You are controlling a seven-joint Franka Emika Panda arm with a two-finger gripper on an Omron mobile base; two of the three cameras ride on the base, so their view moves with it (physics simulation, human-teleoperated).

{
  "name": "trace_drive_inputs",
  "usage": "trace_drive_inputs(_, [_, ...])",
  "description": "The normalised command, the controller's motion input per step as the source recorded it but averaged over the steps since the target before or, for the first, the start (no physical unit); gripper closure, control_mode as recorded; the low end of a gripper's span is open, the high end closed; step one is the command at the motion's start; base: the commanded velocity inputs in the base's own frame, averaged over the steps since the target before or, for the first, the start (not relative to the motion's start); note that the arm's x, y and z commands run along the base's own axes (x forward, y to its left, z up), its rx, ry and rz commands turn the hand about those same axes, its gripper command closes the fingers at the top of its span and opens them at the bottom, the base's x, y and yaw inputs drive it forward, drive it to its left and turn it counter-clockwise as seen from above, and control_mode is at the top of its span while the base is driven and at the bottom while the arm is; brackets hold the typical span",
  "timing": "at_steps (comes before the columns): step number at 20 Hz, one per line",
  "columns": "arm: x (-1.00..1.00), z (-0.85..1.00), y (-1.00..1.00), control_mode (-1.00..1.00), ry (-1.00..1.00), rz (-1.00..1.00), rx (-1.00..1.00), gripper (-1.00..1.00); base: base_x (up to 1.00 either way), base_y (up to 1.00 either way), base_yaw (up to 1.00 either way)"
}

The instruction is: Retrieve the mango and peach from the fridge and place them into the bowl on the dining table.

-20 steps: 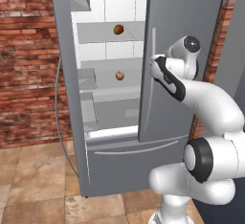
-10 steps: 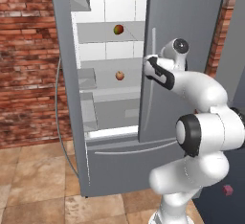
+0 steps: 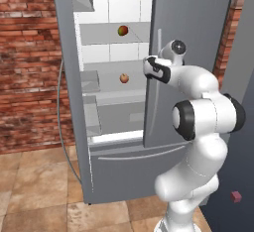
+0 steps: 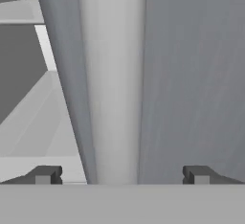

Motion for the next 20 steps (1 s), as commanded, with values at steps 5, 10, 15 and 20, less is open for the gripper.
trace_drive_inputs(5, [0.56,-0.11,0.0,-1.0,0.0,0.01,0.0,-1.0,0.0,0.0,0.0])
trace_drive_inputs(10, [0.49,-0.16,0.0,-1.0,0.0,0.03,0.0,1.0,0.0,0.0,0.0])
trace_drive_inputs(15, [0.27,-0.03,0.0,-1.0,-0.01,0.0,0.0,1.0,0.0,0.0,0.0])
trace_drive_inputs(20, [0.15,0.0,0.0,-1.0,0.07,0.0,0.0,1.0,0.0,0.0,0.0])
